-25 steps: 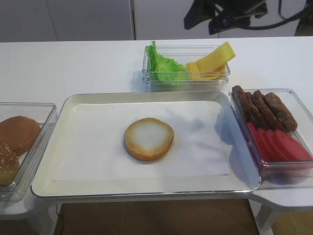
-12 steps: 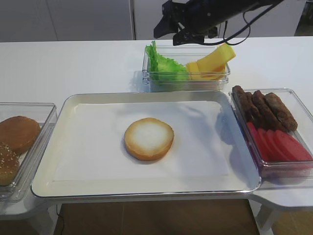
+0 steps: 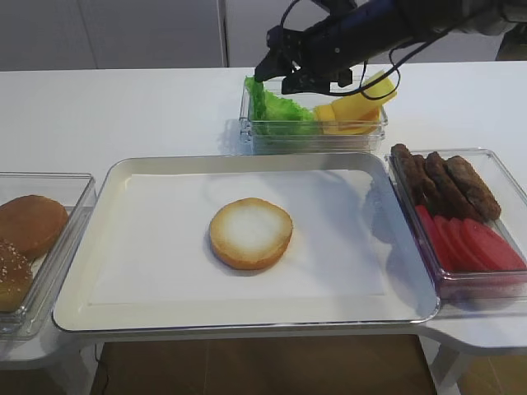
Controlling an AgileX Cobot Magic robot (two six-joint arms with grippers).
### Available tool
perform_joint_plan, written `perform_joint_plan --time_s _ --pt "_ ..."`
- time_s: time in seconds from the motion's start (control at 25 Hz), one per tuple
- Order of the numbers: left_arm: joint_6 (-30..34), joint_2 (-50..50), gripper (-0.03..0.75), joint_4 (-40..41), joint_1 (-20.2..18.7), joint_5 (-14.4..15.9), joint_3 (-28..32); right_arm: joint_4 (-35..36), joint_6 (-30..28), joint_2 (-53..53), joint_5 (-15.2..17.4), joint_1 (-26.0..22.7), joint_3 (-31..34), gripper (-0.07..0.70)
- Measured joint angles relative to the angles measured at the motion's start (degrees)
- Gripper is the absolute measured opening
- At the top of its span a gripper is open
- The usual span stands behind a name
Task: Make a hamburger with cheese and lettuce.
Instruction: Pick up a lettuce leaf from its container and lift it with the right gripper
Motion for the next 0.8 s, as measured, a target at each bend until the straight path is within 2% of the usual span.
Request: perform_joint_plan --time_s 0.32,0.6,0.8 --pt "0.0 0.0 0.422 0.0 0.0 0.0 0.0 0.6 -0.6 1.1 -0.4 0.0 -0.3 0.368" --pt "0.0 0.0 0.422 0.0 0.0 0.0 0.0 0.8 -1.1 1.1 0.5 0.0 -0.3 0.235" --pt "0.0 0.0 0.422 0.0 0.0 0.0 0.0 0.8 -1.3 1.1 0.9 0.0 -0.4 0.169"
